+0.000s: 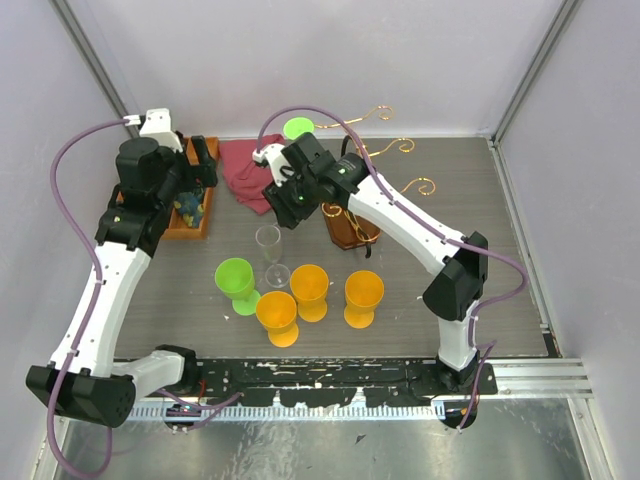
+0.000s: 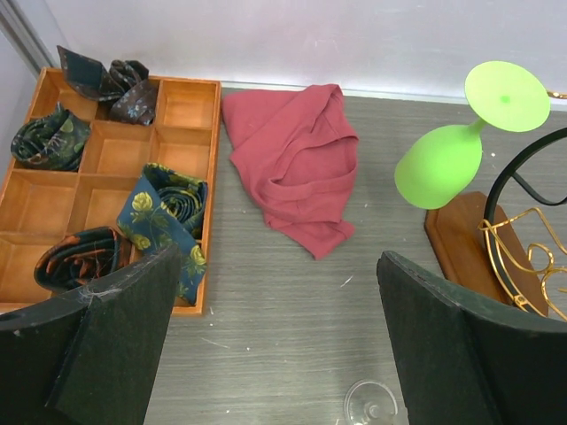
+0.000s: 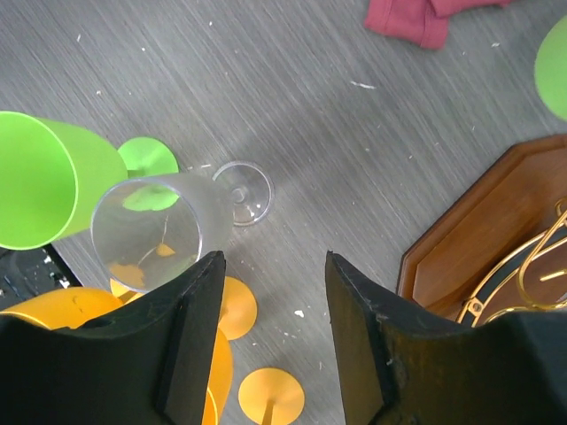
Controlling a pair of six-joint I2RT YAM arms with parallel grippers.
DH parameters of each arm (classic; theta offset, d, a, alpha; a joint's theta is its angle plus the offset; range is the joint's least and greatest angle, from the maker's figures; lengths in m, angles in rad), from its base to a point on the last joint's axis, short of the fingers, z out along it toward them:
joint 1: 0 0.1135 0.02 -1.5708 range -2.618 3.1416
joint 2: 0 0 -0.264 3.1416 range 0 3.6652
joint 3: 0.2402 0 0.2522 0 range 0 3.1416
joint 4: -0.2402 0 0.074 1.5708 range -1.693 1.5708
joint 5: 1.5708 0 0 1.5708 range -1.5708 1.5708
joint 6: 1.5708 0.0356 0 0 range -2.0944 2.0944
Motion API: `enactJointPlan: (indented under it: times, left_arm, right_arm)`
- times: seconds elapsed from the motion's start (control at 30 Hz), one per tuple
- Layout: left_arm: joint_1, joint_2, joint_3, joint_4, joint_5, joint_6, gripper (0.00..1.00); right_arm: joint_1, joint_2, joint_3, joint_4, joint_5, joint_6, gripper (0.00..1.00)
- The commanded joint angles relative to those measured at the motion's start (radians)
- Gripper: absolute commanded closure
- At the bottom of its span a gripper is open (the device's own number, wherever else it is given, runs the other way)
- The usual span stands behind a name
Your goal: Place the wine glass upside down on the wine glass rack
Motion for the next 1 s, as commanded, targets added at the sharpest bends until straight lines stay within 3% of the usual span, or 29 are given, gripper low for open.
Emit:
enactJointPlan:
  times: [0.0,0.53,0.97]
  left_arm:
    - [0.007,-0.015,-0.022,0.0,-0.01,-0.004,0.02]
    - [0.017,-0.032,-0.047,-0.006,-0.017,-0.004,0.02]
    - [0.02,-0.027,-0.048,-0.003,-0.023,0.006,0.02]
  right_arm:
    - [0.008,-0.047,-0.016,-0.007,-0.019,-0.007,0.46]
    - [0.022,-0.086,-0.011,0.088,0.002,0.04,0.46]
    - [0.051,-0.058,0.018,0.033,-0.033,0.036,0.46]
